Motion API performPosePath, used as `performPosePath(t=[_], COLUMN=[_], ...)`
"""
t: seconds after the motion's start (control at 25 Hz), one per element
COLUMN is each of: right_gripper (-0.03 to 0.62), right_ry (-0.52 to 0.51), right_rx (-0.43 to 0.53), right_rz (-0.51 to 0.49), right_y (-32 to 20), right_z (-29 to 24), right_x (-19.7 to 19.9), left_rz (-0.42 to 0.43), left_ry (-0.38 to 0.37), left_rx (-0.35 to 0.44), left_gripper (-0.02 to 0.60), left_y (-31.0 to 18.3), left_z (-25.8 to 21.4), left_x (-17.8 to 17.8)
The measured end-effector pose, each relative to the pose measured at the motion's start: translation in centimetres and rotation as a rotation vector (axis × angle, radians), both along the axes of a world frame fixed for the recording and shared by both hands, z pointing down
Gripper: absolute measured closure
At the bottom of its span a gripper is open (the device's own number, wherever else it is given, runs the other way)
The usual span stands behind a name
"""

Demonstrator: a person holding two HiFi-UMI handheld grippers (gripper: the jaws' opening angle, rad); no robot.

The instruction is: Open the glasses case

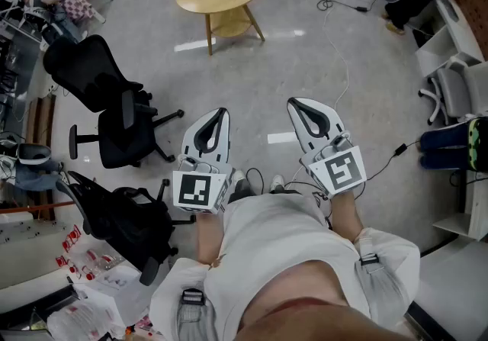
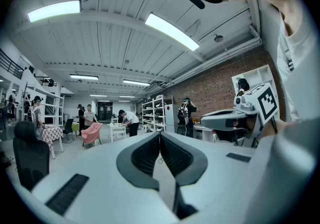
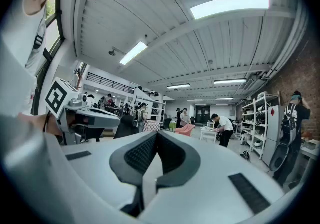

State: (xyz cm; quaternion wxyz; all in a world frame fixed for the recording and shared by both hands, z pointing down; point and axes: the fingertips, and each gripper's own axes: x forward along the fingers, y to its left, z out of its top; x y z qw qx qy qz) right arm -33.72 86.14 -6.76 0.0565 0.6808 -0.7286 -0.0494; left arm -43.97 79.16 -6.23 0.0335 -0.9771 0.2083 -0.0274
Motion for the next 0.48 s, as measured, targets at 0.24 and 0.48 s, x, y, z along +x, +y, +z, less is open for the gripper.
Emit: performPosePath(t=[0.24, 0.48], right_gripper=[0.574, 0.574], right_ry=[-0.031, -0.061], right_rx=[0.003, 0.005], right_rz=[0.004, 0.006], right_y=[2.1, 2.5], right_z=[0.0, 0.7], right_x=[1.8, 2.9], left_rz=[0.003, 0.015], left_ry=[-0.012, -0.032], left_rx=[0.001, 0.007], left_gripper=[0.561, 0.561], left_y=[2.7, 2.9], left_z=[-0.3, 0.2], left_x=[1.8, 3.1])
